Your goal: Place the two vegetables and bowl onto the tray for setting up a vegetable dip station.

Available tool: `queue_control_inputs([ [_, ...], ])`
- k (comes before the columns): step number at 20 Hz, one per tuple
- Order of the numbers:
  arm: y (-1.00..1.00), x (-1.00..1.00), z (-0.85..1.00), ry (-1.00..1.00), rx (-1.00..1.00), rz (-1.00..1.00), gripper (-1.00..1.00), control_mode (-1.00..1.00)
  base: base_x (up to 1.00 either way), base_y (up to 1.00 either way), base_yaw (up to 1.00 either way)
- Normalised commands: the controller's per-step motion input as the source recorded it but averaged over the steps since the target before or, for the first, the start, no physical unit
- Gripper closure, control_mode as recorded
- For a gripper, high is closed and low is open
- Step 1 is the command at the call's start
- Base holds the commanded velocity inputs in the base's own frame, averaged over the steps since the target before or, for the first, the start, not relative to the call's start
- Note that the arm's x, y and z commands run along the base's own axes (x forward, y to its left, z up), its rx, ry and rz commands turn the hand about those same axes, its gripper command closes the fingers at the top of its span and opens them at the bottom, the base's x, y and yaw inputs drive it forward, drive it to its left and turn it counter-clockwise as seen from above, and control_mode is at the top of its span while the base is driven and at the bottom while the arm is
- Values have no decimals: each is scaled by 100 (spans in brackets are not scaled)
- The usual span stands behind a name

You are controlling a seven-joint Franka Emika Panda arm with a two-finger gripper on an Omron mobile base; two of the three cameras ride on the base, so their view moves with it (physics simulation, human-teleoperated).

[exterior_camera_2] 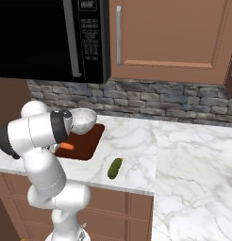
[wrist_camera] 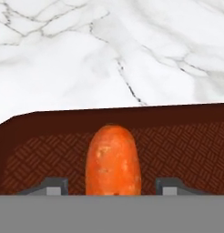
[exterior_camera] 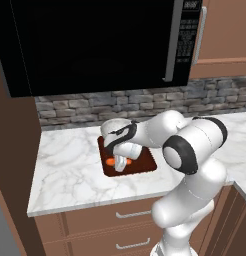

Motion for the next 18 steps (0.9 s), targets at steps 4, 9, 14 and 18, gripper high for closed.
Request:
queue_control_inputs([
  [4, -3, -8, 0, 0, 0, 0, -100, -100, 0, 0, 0],
  [9, -1, -12, 7, 0, 0, 0, -100, -100, 0, 0, 0],
  [14, -1, -19, 25, 0, 0, -3, -100, -100, 0, 0, 0],
  [18, -1, -26, 31, -1, 0, -8, -100, -100, 0, 0, 0],
])
